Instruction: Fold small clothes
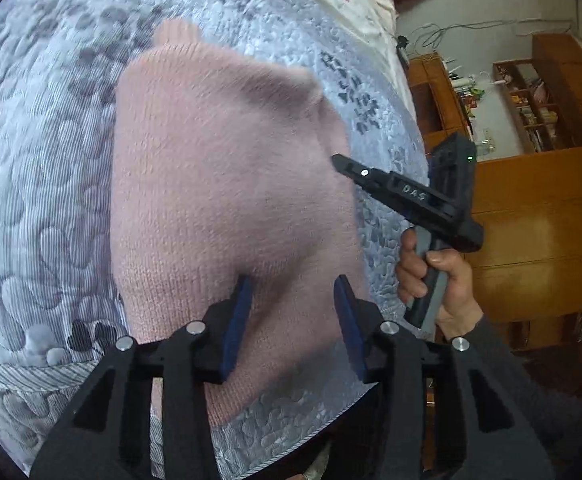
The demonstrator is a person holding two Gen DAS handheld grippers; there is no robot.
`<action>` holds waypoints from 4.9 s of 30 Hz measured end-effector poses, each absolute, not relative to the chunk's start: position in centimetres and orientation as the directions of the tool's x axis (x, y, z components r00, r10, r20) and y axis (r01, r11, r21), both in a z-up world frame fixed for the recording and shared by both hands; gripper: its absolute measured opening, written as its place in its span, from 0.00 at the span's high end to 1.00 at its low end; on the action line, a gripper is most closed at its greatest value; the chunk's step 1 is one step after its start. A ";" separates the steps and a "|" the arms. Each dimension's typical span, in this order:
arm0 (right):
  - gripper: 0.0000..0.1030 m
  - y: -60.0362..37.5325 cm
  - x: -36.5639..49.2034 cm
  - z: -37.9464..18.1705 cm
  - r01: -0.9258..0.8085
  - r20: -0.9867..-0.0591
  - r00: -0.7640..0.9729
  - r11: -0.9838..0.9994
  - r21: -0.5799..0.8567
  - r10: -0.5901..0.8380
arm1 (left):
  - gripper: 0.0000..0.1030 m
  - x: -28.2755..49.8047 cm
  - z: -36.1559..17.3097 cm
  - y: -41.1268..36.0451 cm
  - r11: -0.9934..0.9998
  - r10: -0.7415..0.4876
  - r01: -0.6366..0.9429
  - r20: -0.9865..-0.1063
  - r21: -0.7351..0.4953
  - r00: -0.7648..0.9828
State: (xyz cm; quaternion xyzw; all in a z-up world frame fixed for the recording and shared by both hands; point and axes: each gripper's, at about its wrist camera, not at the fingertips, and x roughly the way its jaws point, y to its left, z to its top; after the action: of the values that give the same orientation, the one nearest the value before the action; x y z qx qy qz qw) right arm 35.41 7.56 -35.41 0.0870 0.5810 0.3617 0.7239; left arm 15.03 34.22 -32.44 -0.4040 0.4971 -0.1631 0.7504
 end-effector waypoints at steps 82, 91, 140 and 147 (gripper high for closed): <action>0.04 2.7 -2.8 -4.6 -0.428 -0.780 0.586 0.902 -0.067 0.220 | 0.03 -13.0 -6.0 22.9 0.961 0.096 -0.265 -0.795 -0.084 0.599; 0.04 3.1 -1.9 -4.8 -0.437 -0.788 0.572 0.898 -0.058 0.227 | 0.03 -12.2 -6.3 23.1 0.960 0.096 -0.268 -0.803 -0.081 0.588; 0.04 3.4 -0.6 -4.7 -0.438 -0.774 0.586 0.897 -0.053 0.240 | 0.03 -10.7 -6.3 23.0 0.967 0.100 -0.247 -0.804 -0.059 0.586; 0.04 3.4 -0.4 -4.9 -0.438 -0.777 0.579 0.898 -0.040 0.248 | 0.03 -10.5 -6.6 22.9 0.968 0.098 -0.243 -0.805 -0.059 0.585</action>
State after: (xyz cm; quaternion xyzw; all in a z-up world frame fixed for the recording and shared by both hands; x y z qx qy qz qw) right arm -0.41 3.40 -4.92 -0.1145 0.4153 0.1947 0.8812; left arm -10.51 22.88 -6.56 -0.0815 0.4456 0.0960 0.8864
